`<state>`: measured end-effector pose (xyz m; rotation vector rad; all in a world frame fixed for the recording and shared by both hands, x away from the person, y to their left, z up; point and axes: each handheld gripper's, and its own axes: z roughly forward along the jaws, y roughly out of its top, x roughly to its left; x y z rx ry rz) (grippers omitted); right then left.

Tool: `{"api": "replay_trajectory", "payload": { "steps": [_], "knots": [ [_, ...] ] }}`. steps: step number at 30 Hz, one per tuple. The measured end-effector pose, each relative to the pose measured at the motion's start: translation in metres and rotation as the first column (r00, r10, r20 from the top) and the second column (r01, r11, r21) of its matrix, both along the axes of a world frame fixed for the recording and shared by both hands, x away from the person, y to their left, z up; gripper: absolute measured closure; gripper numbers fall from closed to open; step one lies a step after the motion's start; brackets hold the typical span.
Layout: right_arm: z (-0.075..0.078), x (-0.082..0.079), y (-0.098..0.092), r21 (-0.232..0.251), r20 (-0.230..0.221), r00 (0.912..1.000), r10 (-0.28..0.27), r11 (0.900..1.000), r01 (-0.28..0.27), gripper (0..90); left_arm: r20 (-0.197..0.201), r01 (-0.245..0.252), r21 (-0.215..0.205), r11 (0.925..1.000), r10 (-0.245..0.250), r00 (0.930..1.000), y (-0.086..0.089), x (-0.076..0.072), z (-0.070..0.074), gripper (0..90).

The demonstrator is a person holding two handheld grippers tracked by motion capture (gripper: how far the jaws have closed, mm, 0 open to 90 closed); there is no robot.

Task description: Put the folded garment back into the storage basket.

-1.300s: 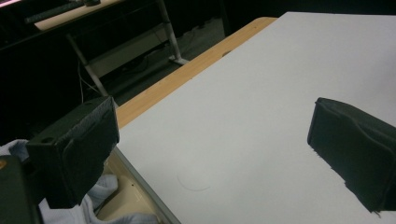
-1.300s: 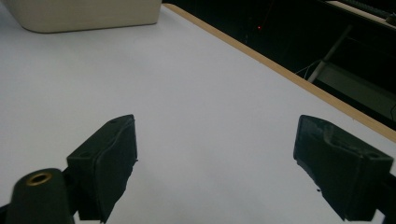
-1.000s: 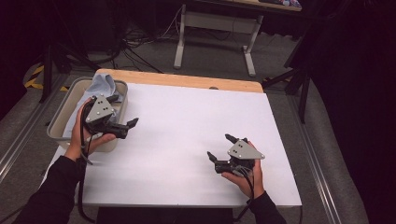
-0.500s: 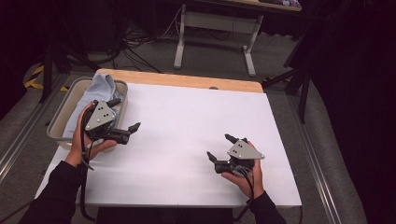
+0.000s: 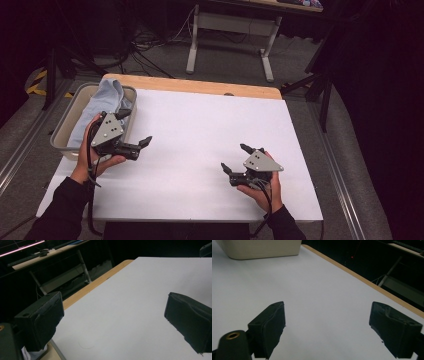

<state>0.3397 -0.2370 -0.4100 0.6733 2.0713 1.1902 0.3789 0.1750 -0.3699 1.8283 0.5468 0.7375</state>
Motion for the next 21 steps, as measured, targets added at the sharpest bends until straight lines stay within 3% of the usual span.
{"api": "replay_trajectory", "payload": {
  "steps": [10, 12, 21],
  "knots": [
    [0.001, -0.002, 0.001, 0.003, 0.009, 1.0, 0.004, 1.0, -0.004, 13.7, 0.019, 0.033, -0.004, 0.9994, -0.033, 0.9993, -0.007, -0.012, -0.002, 3.4],
    [0.001, -0.002, 0.001, 0.001, 0.011, 0.9999, 0.004, 1.0, -0.004, 13.8, 0.015, 0.04, -0.02, 0.999, -0.04, 0.9991, -0.008, -0.013, -0.002, 3.5],
    [0.002, -0.003, -0.001, 0.015, 0.019, 0.9997, 0.013, 1.0, -0.013, 13.7, 0.012, 0.09, -0.016, 0.9958, -0.09, 0.9959, -0.014, -0.02, -0.006, 3.0]
  ]
}}
